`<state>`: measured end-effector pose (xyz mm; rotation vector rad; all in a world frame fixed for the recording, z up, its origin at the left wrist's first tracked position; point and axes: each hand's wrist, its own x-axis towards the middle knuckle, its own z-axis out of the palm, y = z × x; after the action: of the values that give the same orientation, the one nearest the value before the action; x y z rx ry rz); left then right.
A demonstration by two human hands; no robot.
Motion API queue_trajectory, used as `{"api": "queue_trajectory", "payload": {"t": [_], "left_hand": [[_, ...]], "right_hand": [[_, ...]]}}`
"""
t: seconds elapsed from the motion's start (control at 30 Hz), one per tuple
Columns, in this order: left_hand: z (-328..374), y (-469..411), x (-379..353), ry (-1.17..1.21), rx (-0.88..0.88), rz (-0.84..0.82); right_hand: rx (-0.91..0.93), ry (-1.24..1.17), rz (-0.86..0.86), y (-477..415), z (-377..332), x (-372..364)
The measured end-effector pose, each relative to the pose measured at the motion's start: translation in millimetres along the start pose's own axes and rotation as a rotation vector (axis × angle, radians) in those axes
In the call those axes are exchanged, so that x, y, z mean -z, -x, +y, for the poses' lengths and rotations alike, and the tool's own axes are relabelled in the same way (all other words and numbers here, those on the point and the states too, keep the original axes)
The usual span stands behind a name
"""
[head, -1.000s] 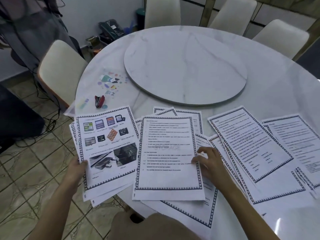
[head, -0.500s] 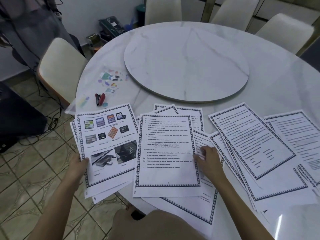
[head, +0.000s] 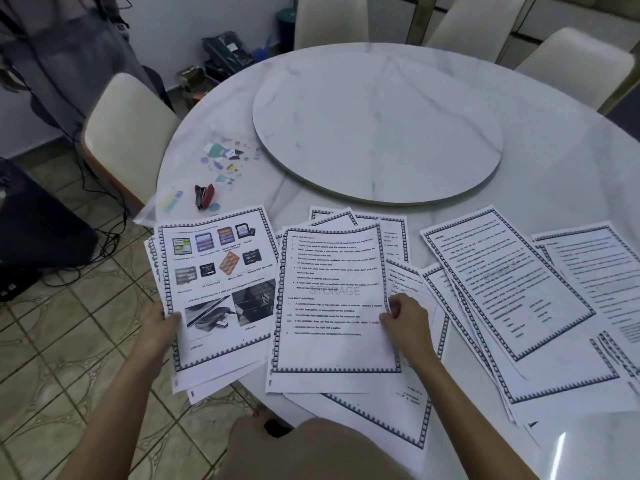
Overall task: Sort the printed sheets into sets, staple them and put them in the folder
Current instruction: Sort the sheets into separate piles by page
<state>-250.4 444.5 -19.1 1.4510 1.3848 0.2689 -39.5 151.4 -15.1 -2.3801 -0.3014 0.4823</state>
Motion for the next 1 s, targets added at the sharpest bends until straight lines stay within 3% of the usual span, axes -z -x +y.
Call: {"api": "queue_trajectory", "payload": {"t": [0.13,0.23,0.43,0.57,0.77,1.0], "left_hand": [[0,2,3,0.022,0.018,-0.008],[-1,6,2,0.012,-0.021,0.001],[3,10,-2,-0.034,-0.102,0.048],[5,7,-2,-0.028,-0.102,0.052],[9,14,-3,-0.006,-0.104,0.082],[5,9,7,-0.005,-0.084,0.109]], "right_hand": [[0.028,-0.129,0.017,-7,-4,17],[0.008,-0.137,0.126,-22,1,50],[-0.076,-0.053,0.402,-47,44,149],[-0.224,0.064,0.480,-48,80,194],[-0.435,0.144,0.430,-50,162,205],[-0.478,0.080,0.570,-51,182,195]]}}
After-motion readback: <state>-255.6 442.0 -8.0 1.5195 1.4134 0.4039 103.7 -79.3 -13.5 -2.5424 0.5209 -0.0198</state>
